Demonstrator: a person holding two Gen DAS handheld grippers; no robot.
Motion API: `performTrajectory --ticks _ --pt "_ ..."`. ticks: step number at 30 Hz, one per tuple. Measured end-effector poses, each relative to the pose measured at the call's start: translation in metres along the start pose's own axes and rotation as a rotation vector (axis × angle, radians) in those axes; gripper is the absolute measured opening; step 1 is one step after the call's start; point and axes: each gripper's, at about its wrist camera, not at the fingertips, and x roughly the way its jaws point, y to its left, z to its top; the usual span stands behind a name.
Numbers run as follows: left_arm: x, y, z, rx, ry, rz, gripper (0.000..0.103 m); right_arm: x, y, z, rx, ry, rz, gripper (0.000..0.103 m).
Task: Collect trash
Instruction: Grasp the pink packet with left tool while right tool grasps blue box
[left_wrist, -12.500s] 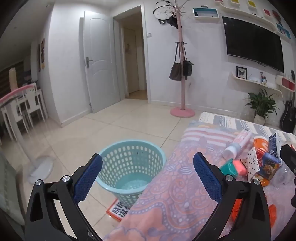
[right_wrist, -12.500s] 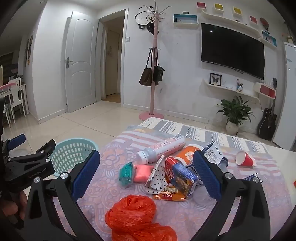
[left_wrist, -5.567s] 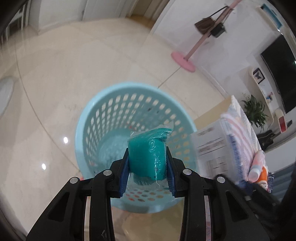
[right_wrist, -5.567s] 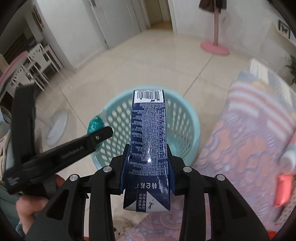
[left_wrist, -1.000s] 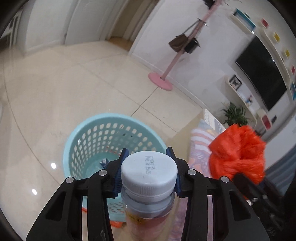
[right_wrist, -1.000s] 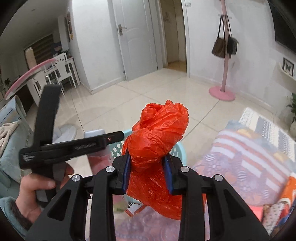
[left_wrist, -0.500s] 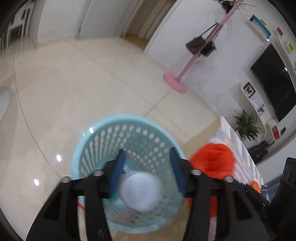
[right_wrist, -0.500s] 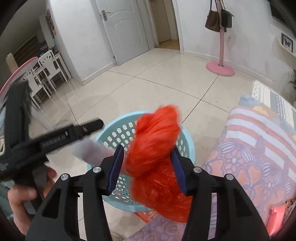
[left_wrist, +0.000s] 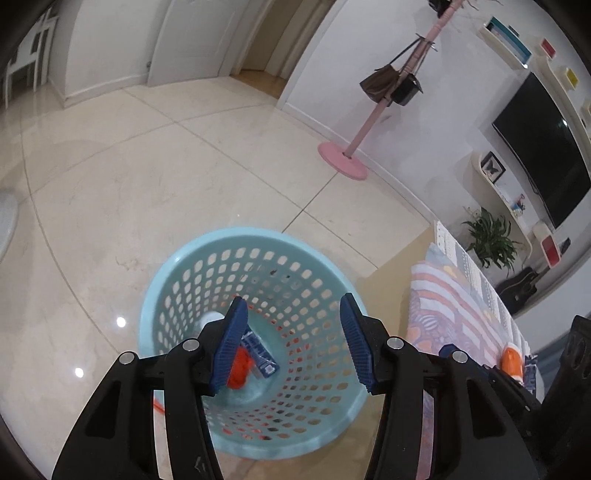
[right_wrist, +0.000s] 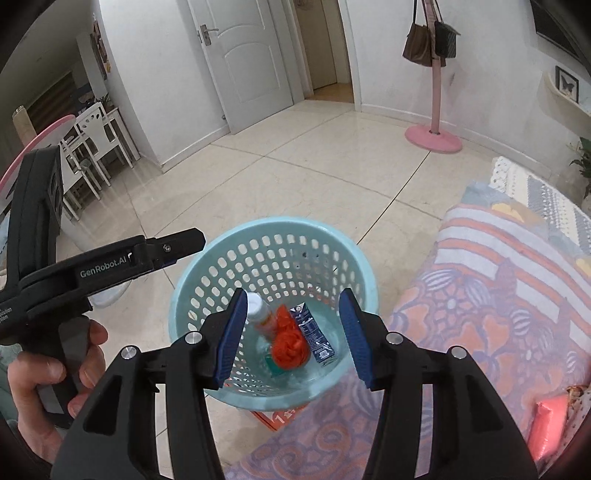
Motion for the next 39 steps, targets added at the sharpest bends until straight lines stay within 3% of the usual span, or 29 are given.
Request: performTrajectory --ticks 4,11,17,21,24,28,39 --pt "-0.014 -0.020 0.002 0.023 -0.049 -0.013 0.050 -0.022 -0.008 0.003 0.009 -0.043 -0.012 0.048" --pt "-0.033 -0.086 -0.011 0.073 -0.106 -0.150 0.052 -0.100 -0.045 0.002 0.055 -0.175 -0.073 0.048" --pt "-0.014 -0.174 -0.059 0.229 0.008 -0.284 0.052 -0.174 -0.101 -0.016 0.113 -0.291 -0.192 0.048" --pt "0.011 -0.220 -0.102 0.333 0.110 -0.308 0.052 -0.216 -0.137 -0.037 0.131 -0.344 -0.306 0.048" --pt "0.030 -0.244 -0.130 0.387 0.181 -0.313 0.052 -0.236 -0.166 -0.055 0.155 -0.348 -0.365 0.048" --pt "0.051 -0.260 -0.153 0.414 0.236 -0.293 0.052 -0.241 -0.199 -0.080 0.194 -0.288 -0.359 0.048" --pt "0.075 -0.272 -0.173 0.436 0.289 -0.207 0.053 -0.209 -0.208 -0.125 0.181 -0.175 -0.308 0.048"
